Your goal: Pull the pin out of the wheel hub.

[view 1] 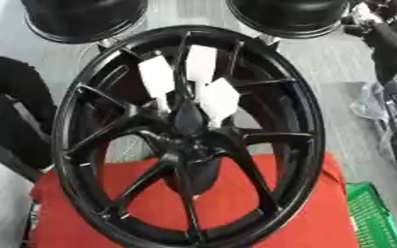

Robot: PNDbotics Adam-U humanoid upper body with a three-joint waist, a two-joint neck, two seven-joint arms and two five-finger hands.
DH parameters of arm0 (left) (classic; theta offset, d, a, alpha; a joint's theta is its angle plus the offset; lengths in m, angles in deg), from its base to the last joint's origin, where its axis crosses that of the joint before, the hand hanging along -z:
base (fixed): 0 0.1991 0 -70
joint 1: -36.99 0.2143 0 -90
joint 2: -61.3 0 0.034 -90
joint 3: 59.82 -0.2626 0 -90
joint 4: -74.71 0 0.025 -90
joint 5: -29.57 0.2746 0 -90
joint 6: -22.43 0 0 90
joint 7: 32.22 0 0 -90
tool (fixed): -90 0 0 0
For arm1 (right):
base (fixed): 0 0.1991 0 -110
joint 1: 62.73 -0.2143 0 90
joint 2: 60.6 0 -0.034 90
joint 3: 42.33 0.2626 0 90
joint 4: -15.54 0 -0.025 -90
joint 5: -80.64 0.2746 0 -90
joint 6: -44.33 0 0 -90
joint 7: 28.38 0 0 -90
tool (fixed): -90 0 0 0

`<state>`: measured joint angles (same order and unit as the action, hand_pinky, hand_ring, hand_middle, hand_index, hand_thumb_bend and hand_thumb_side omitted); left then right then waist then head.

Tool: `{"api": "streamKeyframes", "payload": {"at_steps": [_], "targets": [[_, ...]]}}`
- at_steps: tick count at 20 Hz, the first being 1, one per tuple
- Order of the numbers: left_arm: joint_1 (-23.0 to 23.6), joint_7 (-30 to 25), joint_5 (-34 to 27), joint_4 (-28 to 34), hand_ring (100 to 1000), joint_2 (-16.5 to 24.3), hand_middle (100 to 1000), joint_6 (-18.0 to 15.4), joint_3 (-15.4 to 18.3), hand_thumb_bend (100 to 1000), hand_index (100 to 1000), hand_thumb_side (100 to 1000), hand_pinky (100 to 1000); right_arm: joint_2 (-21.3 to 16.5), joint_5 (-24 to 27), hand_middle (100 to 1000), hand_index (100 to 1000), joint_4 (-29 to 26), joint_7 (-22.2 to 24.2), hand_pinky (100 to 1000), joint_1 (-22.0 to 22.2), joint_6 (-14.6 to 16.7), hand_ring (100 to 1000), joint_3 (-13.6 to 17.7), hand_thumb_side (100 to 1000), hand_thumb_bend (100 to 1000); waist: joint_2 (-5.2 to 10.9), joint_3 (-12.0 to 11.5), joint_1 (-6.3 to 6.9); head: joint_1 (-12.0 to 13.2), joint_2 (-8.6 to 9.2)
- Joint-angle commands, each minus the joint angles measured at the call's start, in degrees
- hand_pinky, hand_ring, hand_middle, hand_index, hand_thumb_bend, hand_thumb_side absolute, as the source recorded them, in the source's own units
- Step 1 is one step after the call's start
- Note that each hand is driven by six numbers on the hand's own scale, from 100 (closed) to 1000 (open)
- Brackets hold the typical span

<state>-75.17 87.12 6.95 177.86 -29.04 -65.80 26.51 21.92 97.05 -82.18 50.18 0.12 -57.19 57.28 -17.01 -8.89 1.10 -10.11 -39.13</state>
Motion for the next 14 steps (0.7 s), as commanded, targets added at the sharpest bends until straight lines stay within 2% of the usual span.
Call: {"api": "streamKeyframes", "payload": {"at_steps": [1, 4, 9, 14], "targets": [[-0.25, 0.02, -0.12, 0.89, 830, 1.14, 696, -0.08, 0.44, 340, 705, 658, 615, -2.40, -0.16, 737, 791, -1.33, 0.75, 782, -1.51, 0.21, 701, -0.31, 307, 163, 1.32, -0.03, 0.06, 0.43, 0.64], [0.02, 0.08, -0.09, 0.81, 830, 1.43, 696, -0.09, 0.49, 340, 706, 660, 615, -5.76, -0.47, 744, 796, -1.58, 2.13, 786, -3.09, 0.62, 711, -1.82, 283, 171, 1.54, 0.20, -0.16, 0.53, 0.30], [0.59, 0.01, 0.06, 0.59, 831, 2.28, 696, 0.00, 0.36, 339, 705, 662, 614, -15.95, -0.29, 742, 795, -1.91, 6.58, 787, -6.35, 2.16, 715, -6.94, 250, 187, 1.99, 0.66, -0.88, 0.71, -0.42], [0.94, -0.18, 0.15, 0.42, 832, 2.91, 696, 0.11, 0.16, 338, 705, 663, 614, -24.31, 0.38, 739, 794, -3.27, 10.74, 788, -10.08, 3.22, 717, -12.25, 225, 221, 2.38, 0.90, -1.42, 0.62, -0.74]]}}
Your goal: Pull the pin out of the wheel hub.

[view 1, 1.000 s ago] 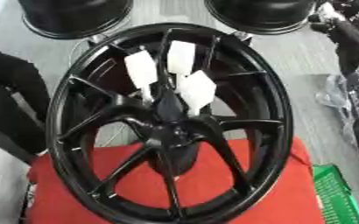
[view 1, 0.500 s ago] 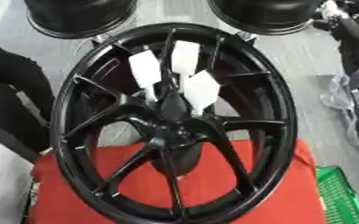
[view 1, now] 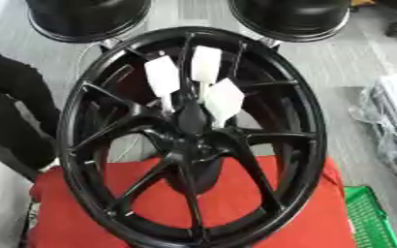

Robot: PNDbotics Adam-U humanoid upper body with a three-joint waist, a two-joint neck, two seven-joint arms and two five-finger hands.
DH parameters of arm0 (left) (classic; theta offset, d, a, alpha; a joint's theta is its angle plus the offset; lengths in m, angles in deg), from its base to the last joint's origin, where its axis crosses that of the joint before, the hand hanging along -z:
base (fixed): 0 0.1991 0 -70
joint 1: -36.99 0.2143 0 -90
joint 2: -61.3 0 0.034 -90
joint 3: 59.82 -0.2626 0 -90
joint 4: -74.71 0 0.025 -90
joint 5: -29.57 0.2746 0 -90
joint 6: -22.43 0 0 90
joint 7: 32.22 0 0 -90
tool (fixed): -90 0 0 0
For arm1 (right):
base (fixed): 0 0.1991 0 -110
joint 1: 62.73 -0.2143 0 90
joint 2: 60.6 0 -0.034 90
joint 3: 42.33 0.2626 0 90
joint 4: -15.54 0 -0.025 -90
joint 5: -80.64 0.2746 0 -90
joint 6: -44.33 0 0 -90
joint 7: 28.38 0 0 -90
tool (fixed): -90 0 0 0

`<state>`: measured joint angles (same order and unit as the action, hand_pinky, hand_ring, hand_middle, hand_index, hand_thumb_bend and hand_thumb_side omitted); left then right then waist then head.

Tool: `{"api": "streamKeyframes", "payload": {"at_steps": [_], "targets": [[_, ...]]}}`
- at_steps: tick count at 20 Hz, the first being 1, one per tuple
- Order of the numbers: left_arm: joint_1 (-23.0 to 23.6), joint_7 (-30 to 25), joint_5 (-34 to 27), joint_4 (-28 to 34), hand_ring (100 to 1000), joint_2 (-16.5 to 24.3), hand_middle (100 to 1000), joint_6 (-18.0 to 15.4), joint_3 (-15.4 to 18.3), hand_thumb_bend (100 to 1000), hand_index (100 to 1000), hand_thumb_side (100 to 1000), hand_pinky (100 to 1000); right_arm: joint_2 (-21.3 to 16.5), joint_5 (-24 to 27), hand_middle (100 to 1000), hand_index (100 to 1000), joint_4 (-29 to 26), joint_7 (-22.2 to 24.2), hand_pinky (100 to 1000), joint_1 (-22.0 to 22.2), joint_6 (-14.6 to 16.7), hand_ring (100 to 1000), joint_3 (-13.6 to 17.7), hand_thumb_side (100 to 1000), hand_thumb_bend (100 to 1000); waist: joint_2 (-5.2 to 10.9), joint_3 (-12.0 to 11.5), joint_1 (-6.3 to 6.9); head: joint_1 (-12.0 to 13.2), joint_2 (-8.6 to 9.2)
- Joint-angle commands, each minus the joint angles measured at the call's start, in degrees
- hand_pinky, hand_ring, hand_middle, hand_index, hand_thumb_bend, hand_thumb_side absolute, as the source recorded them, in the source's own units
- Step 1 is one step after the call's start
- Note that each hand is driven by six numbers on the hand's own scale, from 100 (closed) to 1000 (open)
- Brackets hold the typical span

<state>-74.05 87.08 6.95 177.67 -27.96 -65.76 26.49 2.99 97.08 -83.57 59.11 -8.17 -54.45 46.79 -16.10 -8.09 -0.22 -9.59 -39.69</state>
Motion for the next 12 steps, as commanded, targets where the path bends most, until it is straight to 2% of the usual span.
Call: {"api": "streamKeyframes", "payload": {"at_steps": [1, 7, 12], "targets": [[-0.13, -0.17, 0.17, 0.59, 832, 1.92, 696, 0.08, 0.15, 338, 705, 663, 614, -6.67, 0.46, 738, 793, -2.32, 2.59, 788, -2.54, 0.57, 718, -2.74, 220, 235, 1.54, 0.12, -0.19, 0.09, -0.22], [0.01, -0.36, 0.31, 0.48, 833, 2.39, 697, 0.16, -0.04, 337, 705, 664, 614, -13.51, -0.02, 733, 792, -5.71, 7.60, 790, -7.58, 0.67, 720, -8.83, 210, 290, 1.84, 0.01, -0.91, 0.02, -0.54], [0.19, -0.55, 0.38, 0.40, 834, 2.82, 697, 0.25, -0.23, 336, 705, 666, 614, -16.01, -2.75, 730, 791, -8.29, 12.15, 791, -11.75, 0.68, 723, -14.29, 214, 345, 2.02, 0.06, -1.40, -0.12, -0.84]]}}
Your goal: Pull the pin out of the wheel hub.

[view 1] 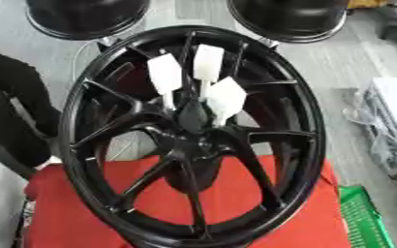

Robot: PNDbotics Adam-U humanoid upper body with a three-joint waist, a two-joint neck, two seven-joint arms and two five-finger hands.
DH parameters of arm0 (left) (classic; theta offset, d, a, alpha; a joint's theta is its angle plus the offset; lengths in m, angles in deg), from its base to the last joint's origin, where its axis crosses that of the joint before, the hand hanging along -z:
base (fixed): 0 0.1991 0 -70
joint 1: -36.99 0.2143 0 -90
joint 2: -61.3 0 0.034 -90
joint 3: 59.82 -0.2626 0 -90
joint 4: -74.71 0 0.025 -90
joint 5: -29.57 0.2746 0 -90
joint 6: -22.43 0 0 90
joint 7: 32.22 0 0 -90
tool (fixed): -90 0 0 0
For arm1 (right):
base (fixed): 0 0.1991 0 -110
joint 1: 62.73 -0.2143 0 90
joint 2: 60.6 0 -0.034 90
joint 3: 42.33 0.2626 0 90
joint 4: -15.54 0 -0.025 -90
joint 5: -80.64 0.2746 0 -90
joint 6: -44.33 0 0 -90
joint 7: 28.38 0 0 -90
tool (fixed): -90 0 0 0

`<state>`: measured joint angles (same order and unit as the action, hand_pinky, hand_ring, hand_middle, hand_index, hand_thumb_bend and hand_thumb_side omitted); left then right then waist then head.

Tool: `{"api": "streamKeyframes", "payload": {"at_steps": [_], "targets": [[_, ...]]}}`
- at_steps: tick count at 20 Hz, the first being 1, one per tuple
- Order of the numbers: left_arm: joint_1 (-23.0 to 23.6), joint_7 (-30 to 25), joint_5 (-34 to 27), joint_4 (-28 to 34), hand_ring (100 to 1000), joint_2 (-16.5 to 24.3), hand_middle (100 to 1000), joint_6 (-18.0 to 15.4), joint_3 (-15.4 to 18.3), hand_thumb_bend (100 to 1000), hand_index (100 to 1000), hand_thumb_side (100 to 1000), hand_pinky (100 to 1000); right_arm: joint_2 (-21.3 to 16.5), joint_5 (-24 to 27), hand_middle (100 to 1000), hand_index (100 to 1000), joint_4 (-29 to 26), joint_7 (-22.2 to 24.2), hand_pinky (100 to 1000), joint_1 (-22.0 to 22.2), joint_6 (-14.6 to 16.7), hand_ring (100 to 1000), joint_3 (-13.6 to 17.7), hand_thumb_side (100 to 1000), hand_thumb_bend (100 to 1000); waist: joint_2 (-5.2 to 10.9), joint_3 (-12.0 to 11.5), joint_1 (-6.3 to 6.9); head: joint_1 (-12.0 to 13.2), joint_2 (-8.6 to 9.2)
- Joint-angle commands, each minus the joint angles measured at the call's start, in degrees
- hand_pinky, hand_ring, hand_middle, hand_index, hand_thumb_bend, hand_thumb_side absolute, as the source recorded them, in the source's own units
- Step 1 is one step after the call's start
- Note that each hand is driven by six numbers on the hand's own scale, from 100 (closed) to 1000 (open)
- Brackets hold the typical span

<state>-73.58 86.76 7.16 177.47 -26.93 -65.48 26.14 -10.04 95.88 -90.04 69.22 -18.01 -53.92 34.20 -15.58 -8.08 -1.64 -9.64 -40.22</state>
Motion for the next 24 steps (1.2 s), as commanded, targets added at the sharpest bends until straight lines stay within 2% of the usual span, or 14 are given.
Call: {"api": "streamKeyframes", "payload": {"at_steps": [1, 8, 9, 10, 13, 16, 20, 24], "targets": [[-0.26, -0.26, 0.18, 0.59, 835, 1.86, 697, -0.03, 0.10, 335, 705, 666, 614, -3.17, -2.38, 731, 792, -2.31, 3.09, 792, -2.75, 0.39, 724, -2.70, 216, 352, 1.52, 0.05, -0.05, -0.09, -0.34], [0.35, -0.35, 0.28, 0.38, 836, 2.80, 698, 0.08, 0.00, 334, 704, 670, 614, -3.68, -6.87, 734, 793, -4.92, 11.10, 793, -8.10, 1.66, 730, -9.52, 251, 371, 1.69, 0.69, -0.71, -0.02, -1.00], [0.45, -0.28, 0.30, 0.36, 836, 2.90, 698, 0.04, 0.10, 321, 704, 704, 614, -3.25, -7.51, 737, 793, -4.81, 12.16, 794, -8.91, 1.70, 733, -10.71, 187, 537, 1.74, 0.78, -0.79, -0.02, -1.07], [0.53, -0.17, 0.29, 0.36, 836, 2.97, 698, -0.03, 0.23, 335, 704, 668, 614, -2.71, -8.16, 738, 793, -4.59, 13.38, 794, -9.73, 1.78, 734, -11.97, 270, 370, 1.80, 0.85, -0.85, -0.05, -1.13], [0.82, 0.13, 0.29, 0.40, 837, 3.21, 698, -0.24, 0.59, 334, 704, 668, 614, -0.34, -9.75, 745, 796, -3.04, 16.84, 797, -12.74, 1.74, 742, -15.79, 287, 373, 2.01, 1.17, -1.03, 0.01, -1.28], [1.13, 0.18, 0.25, 0.32, 837, 3.43, 698, -0.23, 0.62, 334, 704, 670, 614, 2.16, -10.76, 753, 801, -1.17, 19.12, 798, -15.47, 1.57, 749, -18.33, 298, 377, 2.13, 1.55, -1.12, 0.25, -1.47], [1.39, 0.18, 0.25, 0.24, 838, 3.60, 698, -0.23, 0.61, 333, 704, 671, 614, 5.30, -10.98, 757, 804, 0.92, 20.82, 799, -18.58, 0.89, 751, -20.61, 306, 379, 2.29, 1.96, -1.13, 0.60, -1.75], [1.38, 0.11, 0.23, 0.24, 839, 3.52, 697, -0.23, 0.58, 332, 704, 671, 614, 6.71, -11.56, 757, 806, 2.10, 21.64, 798, -19.54, 1.12, 751, -21.44, 309, 378, 2.32, 2.00, -1.02, 0.75, -1.80]]}}
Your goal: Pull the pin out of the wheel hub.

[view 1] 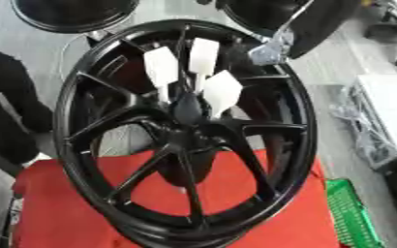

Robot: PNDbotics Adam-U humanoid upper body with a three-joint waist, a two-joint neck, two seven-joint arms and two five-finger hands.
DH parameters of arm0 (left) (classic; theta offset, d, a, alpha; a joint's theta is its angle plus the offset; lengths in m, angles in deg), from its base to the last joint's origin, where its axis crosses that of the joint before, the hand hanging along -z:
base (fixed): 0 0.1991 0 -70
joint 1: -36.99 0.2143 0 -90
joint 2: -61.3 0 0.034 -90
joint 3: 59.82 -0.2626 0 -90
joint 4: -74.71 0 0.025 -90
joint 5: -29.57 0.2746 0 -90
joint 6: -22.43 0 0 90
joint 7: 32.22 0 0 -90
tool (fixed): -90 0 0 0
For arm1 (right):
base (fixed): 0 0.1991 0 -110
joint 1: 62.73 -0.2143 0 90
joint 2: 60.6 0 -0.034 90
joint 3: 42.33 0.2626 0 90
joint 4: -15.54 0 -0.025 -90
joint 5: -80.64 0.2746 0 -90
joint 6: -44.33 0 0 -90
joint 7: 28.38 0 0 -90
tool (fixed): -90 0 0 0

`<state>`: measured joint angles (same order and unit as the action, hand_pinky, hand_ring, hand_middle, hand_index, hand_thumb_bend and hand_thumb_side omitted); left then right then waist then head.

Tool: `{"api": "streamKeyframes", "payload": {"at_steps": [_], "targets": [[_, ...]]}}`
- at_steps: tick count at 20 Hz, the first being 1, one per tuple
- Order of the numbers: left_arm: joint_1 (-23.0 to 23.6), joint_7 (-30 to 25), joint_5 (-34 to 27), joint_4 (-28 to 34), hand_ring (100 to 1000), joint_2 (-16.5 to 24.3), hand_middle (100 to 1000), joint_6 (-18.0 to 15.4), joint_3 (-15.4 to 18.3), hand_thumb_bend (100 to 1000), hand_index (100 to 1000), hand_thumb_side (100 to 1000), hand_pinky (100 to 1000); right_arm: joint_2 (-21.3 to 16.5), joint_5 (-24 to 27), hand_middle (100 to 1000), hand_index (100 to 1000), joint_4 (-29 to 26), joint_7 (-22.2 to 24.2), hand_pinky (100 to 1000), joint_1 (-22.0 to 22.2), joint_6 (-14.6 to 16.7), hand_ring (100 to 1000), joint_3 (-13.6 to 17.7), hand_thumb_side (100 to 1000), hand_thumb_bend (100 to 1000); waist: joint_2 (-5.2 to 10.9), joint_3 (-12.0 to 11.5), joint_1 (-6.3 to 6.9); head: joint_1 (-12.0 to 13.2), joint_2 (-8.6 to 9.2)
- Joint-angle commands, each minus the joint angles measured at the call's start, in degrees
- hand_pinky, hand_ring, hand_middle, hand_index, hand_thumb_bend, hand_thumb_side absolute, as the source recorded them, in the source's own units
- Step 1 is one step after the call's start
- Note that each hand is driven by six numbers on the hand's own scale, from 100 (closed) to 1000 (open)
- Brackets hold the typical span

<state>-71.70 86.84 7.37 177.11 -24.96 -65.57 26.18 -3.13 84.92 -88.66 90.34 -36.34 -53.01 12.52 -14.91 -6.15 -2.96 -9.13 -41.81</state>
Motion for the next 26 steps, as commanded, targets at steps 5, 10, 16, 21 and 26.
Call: {"api": "streamKeyframes", "payload": {"at_steps": [5, 10, 16, 21, 26], "targets": [[-0.48, -0.04, -0.05, 0.54, 840, 1.51, 697, -0.06, 0.45, 329, 704, 674, 614, 0.47, -1.27, 755, 806, 1.95, 1.47, 797, -0.94, 0.64, 750, -0.46, 320, 369, 1.57, 0.07, 0.46, 0.16, -0.33], [-0.59, -0.07, -0.09, 0.57, 841, 1.40, 698, -0.06, 0.45, 329, 704, 674, 614, 0.28, -1.31, 754, 805, 2.28, 2.58, 797, 0.33, 1.34, 749, -0.77, 328, 363, 1.46, -0.06, 0.60, 0.14, -0.32], [-0.68, -0.18, -0.11, 0.57, 842, 1.36, 698, 0.01, 0.35, 327, 704, 676, 614, -1.15, -1.39, 753, 804, 1.64, 3.63, 796, 2.60, 1.96, 742, -0.50, 324, 377, 1.36, -0.18, 0.62, 0.11, -0.38], [-0.90, -0.23, -0.08, 0.53, 843, 1.18, 699, 0.03, 0.31, 327, 704, 675, 615, -2.18, -2.12, 747, 806, 1.38, 4.05, 795, 4.74, 2.17, 730, -0.09, 332, 414, 1.31, -0.46, 0.65, 0.01, -0.18], [-1.05, -0.28, -0.08, 0.57, 844, 1.03, 699, 0.01, 0.26, 326, 704, 676, 615, -2.43, -2.76, 740, 803, 1.43, 4.94, 790, 5.86, 2.92, 721, 0.15, 319, 450, 1.24, -0.72, 0.68, -0.28, -0.17]]}}
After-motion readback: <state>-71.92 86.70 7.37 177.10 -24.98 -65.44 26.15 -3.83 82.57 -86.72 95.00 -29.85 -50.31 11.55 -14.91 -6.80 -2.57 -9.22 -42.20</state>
